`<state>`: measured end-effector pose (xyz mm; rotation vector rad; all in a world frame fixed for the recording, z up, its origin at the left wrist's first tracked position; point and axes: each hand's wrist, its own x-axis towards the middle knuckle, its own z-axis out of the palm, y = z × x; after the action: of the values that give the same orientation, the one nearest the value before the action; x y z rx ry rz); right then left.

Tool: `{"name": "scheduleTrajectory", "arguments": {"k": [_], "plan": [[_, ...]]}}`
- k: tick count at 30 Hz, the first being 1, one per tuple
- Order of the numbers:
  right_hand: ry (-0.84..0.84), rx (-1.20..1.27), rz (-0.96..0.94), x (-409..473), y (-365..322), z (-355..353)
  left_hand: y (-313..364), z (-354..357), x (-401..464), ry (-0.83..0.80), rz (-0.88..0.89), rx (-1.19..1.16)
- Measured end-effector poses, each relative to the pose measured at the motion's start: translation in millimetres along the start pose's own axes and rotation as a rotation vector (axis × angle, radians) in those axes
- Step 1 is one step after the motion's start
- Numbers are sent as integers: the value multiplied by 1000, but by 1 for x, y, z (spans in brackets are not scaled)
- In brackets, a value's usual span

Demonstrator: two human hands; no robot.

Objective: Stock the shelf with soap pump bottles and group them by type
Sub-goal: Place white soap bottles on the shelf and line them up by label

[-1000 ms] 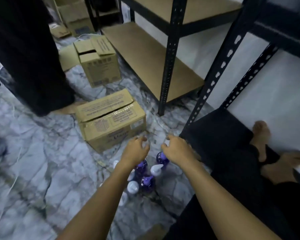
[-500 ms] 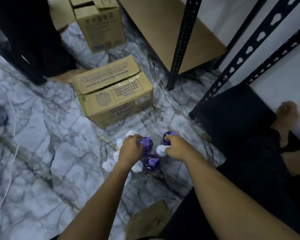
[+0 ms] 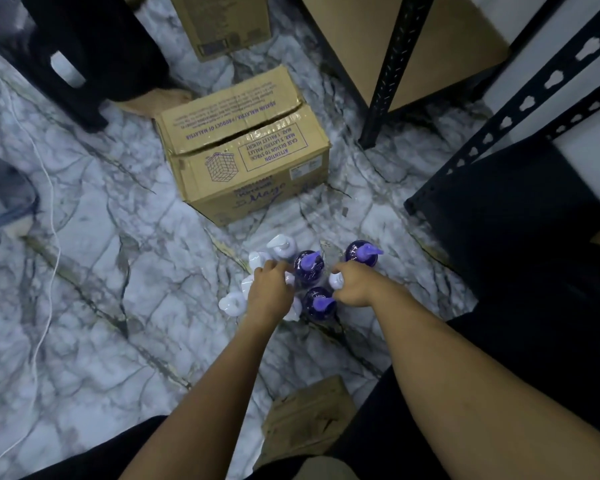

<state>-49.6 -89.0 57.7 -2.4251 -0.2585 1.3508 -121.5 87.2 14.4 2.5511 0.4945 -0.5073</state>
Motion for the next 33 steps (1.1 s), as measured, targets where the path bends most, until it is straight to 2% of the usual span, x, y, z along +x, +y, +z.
{"name": "scheduleTrajectory", "arguments": {"k": [7, 19, 25, 33], "plan": [[-37, -41, 12, 8, 1, -1, -5, 3, 7, -80, -35, -86], [-42, 98, 56, 10, 7, -2, -7, 0, 7, -104, 1, -151], [29, 107, 28, -3, 8, -5, -1, -11, 1, -60, 18, -185], [234, 116, -8, -41, -1, -18, 11, -49, -7, -3, 84, -153]]}}
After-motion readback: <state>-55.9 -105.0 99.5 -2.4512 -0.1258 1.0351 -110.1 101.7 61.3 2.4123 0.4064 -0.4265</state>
